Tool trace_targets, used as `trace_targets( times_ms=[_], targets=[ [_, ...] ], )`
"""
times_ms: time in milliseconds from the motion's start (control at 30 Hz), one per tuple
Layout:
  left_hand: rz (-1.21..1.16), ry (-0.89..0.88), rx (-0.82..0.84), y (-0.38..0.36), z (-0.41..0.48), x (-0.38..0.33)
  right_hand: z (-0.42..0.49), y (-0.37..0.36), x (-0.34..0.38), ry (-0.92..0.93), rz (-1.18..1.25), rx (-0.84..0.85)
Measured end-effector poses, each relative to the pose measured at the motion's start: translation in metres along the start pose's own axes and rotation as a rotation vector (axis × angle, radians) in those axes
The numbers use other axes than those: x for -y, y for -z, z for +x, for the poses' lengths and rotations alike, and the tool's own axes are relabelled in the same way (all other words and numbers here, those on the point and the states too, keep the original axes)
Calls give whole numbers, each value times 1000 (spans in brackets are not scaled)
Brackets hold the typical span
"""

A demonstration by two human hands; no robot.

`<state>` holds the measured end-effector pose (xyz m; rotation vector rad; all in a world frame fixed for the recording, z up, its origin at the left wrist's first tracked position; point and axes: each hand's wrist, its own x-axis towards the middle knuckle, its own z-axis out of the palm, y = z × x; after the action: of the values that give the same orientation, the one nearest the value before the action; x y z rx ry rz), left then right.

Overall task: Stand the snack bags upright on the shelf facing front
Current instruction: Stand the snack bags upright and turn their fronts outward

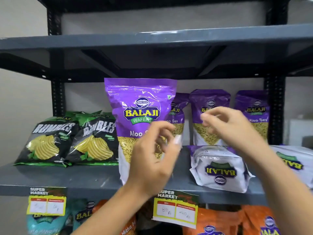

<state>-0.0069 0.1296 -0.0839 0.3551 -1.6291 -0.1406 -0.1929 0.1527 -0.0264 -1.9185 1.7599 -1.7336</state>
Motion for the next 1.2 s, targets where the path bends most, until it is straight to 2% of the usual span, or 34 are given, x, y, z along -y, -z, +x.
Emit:
trace_targets(
  times_ms=[67, 100, 200, 300, 367, 433, 500, 733, 900, 1067, 1200],
  targets=[
    [2, 201, 204, -32, 5, -2, 18, 25, -30, -136, -167, -60],
    [45, 336, 274, -50, 10, 6, 26, 34, -47, -214, -257, -34],
    [115, 807, 482, -92, 26, 42, 36, 36, -89, -441, -403, 190],
    [-147, 1189, 505, -112, 31, 60, 28, 24, -109, -609, -334, 339],
    [-222, 1261, 535, -118, 30, 77, 26, 13, -122, -686, -180, 384],
    [-253, 1243, 580, -131, 29, 82, 26, 19, -132, -704, -87, 347],
    [-276, 1234, 550, -128, 30, 83, 33, 16, -141, -669, -74, 298],
    [-346, 1032, 310, -127, 36, 83, 43, 13, -129, -538, -36, 156],
    [-317, 846, 184, -127, 39, 85, 51, 2, -128, -409, 198, 55],
    [-160, 565, 174, -127, 43, 84, 57, -13, -131, -268, 425, -57],
    [85, 459, 226, -128, 36, 87, 53, -24, -144, -209, 491, -80]
  ],
)
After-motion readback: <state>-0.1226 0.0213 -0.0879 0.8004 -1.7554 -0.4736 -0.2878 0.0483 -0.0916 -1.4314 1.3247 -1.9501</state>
